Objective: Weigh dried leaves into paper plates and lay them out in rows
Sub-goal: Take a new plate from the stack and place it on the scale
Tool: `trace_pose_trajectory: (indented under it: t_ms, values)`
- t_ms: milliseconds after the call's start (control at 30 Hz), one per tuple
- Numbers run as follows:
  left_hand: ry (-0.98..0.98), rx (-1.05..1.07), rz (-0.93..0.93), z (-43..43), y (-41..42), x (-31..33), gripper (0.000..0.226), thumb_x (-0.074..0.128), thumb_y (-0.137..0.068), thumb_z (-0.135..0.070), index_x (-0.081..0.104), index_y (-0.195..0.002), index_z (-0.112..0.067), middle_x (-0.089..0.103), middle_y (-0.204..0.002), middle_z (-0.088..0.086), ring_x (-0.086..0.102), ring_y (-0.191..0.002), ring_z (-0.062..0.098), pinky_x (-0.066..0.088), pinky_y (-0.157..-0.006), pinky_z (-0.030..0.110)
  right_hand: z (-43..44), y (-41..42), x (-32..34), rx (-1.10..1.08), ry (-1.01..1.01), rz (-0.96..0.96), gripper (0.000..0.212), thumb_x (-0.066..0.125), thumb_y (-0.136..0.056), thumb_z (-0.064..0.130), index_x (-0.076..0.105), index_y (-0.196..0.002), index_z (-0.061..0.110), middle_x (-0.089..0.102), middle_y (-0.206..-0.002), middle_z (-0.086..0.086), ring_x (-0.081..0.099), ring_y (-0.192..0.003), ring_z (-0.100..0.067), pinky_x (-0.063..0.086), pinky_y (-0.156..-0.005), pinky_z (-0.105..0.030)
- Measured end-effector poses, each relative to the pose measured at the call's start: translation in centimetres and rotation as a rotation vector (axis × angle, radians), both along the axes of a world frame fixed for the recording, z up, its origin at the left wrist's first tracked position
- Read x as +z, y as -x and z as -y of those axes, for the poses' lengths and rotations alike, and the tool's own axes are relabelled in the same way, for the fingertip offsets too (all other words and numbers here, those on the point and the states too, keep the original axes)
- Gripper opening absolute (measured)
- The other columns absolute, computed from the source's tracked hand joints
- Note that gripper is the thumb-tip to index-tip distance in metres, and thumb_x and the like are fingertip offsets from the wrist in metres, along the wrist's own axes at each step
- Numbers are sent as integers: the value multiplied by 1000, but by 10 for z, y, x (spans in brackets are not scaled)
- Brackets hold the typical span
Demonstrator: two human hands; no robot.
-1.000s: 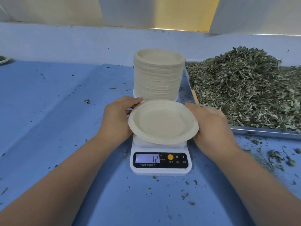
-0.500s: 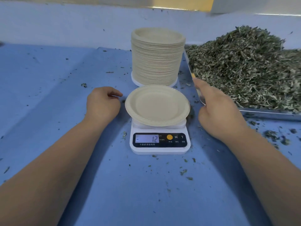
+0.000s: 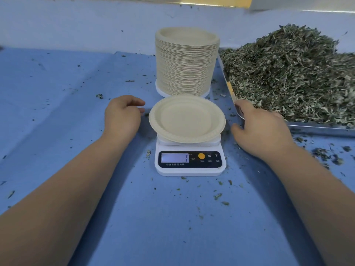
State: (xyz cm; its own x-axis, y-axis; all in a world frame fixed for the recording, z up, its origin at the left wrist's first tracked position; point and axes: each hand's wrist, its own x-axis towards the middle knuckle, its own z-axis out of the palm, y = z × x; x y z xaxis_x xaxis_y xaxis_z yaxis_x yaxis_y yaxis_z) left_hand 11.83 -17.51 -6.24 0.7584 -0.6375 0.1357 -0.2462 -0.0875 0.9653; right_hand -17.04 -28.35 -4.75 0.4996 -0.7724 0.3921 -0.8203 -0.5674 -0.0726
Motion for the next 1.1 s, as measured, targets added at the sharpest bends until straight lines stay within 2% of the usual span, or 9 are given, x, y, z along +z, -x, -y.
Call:
trace_pose_trajectory:
  t_ms: [133,267,400,500,600,800,933,1033,1100]
  values:
    - [126,-5,-97,2,9,2,35,38,-78,-13,71,-89,-19,74,-104,-1,73,-95,13,59,-95,37,-1,1,2,10,-12,17,43,57,-90,28,48,-130,15,50,-65,1,46,-64,-31,33,-74,-38]
    - [151,-12,-123,4,11,0,31,39,-87,-13,70,-89,-18,73,-105,3,73,-96,18,60,-88,33,-6,1,8,30,-61,149,46,44,-93,33,52,-136,19,63,-88,-11,53,-78,-32,40,-71,-38]
    - [162,-16,-140,6,10,0,31,40,-89,-11,70,-89,-16,74,-105,4,72,-93,18,58,-78,27,-6,1,8,48,-64,206,37,36,-101,31,61,-125,19,66,-103,-9,55,-88,-29,44,-77,-39]
    - [158,-11,-148,6,10,-1,31,40,-89,-12,70,-88,-16,74,-104,3,73,-91,18,59,-77,28,-3,2,4,-53,11,107,39,33,-105,39,62,-109,15,56,-88,-2,48,-81,-26,39,-79,-41]
    - [128,-19,-134,3,11,2,29,41,-83,-17,70,-85,-18,74,-103,2,73,-92,19,60,-79,31,1,3,3,-177,-52,-64,51,22,-104,52,56,-89,18,50,-70,1,51,-74,-31,36,-82,-44]
    - [31,-74,-37,-1,13,4,28,42,-91,-18,70,-93,-19,73,-103,-2,71,-95,17,56,-97,48,1,4,1,-149,-43,-35,52,20,-104,53,49,-76,19,50,-61,1,50,-65,-30,37,-90,-46]
    - [138,-148,387,-13,26,18,28,46,-98,-23,70,-112,-25,63,-112,-22,58,-109,-2,47,-104,38,3,4,0,-129,-31,5,52,25,-105,53,52,-77,18,53,-62,0,49,-61,-26,39,-87,-46]
    - [329,-359,774,-25,49,36,32,50,-94,-23,76,-113,-18,52,-146,-5,42,-140,17,35,-116,42,5,5,-2,-120,-16,31,51,27,-105,52,53,-78,17,53,-62,1,47,-59,-23,38,-85,-45]
    - [354,-544,1016,-32,71,43,31,54,-90,-21,81,-105,-16,50,-152,8,34,-148,31,32,-116,52,6,5,-3,-119,-5,26,51,26,-105,53,51,-78,17,52,-62,1,45,-58,-22,35,-82,-44]
